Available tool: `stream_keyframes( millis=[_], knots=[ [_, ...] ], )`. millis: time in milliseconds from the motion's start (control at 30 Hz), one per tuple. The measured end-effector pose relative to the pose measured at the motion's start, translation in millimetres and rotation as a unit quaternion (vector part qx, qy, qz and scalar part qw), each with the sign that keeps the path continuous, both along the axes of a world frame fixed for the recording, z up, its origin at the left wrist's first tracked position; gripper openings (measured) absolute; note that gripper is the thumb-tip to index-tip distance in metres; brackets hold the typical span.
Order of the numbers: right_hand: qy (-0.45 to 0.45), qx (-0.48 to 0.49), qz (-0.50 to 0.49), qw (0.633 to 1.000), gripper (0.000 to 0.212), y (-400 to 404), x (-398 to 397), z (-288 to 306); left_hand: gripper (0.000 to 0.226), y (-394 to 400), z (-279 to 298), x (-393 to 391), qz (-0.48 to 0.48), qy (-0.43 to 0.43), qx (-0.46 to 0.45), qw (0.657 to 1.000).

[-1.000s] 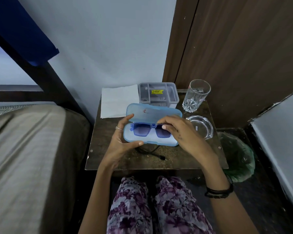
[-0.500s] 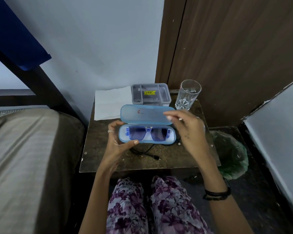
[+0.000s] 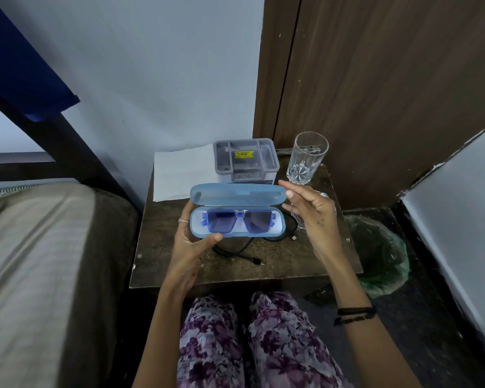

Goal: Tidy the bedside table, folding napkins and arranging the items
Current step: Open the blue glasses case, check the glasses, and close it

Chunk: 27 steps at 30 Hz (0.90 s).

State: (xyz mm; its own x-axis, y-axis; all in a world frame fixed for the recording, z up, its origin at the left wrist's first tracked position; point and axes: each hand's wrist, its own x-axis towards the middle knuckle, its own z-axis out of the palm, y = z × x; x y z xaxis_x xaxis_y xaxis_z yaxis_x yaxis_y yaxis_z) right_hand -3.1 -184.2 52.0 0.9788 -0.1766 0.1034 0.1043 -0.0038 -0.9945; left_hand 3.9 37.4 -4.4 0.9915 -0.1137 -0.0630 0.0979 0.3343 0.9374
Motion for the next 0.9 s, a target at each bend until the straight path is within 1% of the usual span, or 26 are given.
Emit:
stream_keyframes(
  millis=[33,100,133,167,267,367,467,533,600,667,733,800,900],
  knots=[
    [-0.004,0.01,0.005,1.0,0.026,-1,-1,-1,0.091,0,-1,1,0.001,0.0,-0.001,1.0],
    [-0.01,0.019,0.016,1.0,0.026,-4,-1,-1,0.076,-2,-1,2,0.008,0.002,-0.008,1.0],
    [-0.014,0.015,0.021,1.0,0.027,-5,-2,-1,0.072,-3,1,2,0.012,0.003,-0.013,1.0],
    [-0.018,0.005,0.025,1.0,0.027,-6,-2,-1,0.071,-4,3,2,0.017,0.002,-0.017,1.0],
    [-0.035,-0.043,0.042,0.998,0.028,-9,-3,-3,0.079,-7,9,5,0.035,0.01,-0.051,0.998],
    [-0.038,-0.063,0.05,0.996,0.03,-9,-5,-5,0.081,-9,12,7,0.035,0.016,-0.08,0.996],
    [0.003,-0.063,0.097,0.993,0.041,-11,-5,-4,0.077,-9,13,7,0.036,0.017,-0.077,0.996],
    [0.021,-0.147,0.14,0.979,0.06,-11,-4,-2,0.074,-9,13,8,0.037,0.019,-0.067,0.997],
    [-0.007,-0.241,0.147,0.959,0.071,-10,-2,-2,0.067,-10,15,8,0.031,0.022,-0.046,0.998],
    [-0.053,-0.29,0.124,0.948,0.07,-9,1,-2,0.068,-9,18,9,0.015,0.004,-0.012,1.0],
    [-0.071,-0.287,0.11,0.949,0.065,-9,1,-2,0.073,-6,22,10,-0.01,-0.054,0.058,0.997],
    [-0.064,-0.267,0.107,0.956,0.062,-10,2,-2,0.078,-2,27,12,-0.03,-0.115,0.133,0.984],
    [-0.048,-0.246,0.107,0.962,0.061,-13,2,-3,0.064,2,37,12,0.004,-0.191,0.228,0.955]
  ],
)
